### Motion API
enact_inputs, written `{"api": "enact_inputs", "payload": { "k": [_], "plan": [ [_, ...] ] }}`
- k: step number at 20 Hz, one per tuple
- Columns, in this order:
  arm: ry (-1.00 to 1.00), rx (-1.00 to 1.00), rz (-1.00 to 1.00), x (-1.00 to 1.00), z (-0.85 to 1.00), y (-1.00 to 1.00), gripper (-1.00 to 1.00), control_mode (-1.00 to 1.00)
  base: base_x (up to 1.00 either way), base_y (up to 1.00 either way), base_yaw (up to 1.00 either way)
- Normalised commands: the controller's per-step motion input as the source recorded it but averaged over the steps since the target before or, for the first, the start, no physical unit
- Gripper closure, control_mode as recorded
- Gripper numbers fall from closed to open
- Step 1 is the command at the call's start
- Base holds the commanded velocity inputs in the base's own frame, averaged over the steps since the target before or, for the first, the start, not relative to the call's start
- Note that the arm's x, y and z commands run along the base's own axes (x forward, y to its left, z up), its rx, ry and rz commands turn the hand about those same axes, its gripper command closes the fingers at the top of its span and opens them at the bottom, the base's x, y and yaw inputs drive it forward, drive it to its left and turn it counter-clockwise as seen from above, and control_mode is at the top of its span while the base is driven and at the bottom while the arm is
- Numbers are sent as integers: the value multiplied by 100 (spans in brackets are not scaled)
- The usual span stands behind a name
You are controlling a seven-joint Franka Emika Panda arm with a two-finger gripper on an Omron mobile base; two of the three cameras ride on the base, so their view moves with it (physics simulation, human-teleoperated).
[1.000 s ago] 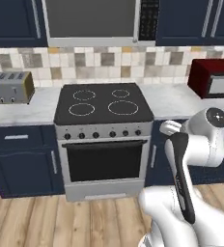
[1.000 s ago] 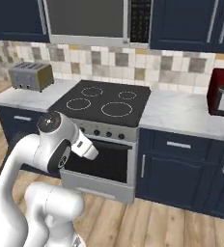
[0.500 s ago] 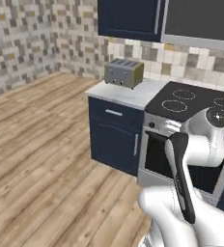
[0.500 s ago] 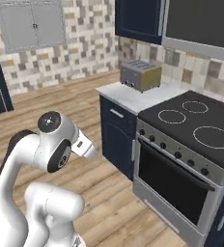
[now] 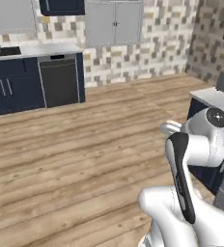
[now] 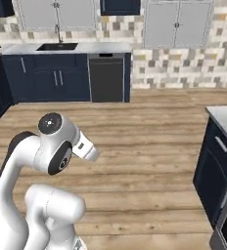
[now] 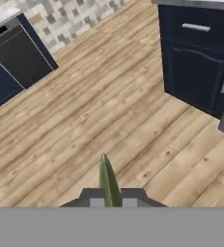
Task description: Take the lemon wedge from the fridge and place it on the plate with fish on the dining counter.
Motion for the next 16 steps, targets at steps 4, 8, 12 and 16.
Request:
{"api": "enact_inputs", "payload": {
  "k": [4,8,12,16],
  "plan": [
    [0,0,0,0,0,0,100,100,-3,0,97],
    [0,0,0,0,0,0,100,100,-5,26,90],
    [0,0,0,0,0,0,100,100,-3,71,74],
    [0,0,0,0,0,0,100,100,1,100,30]
  ]
}}
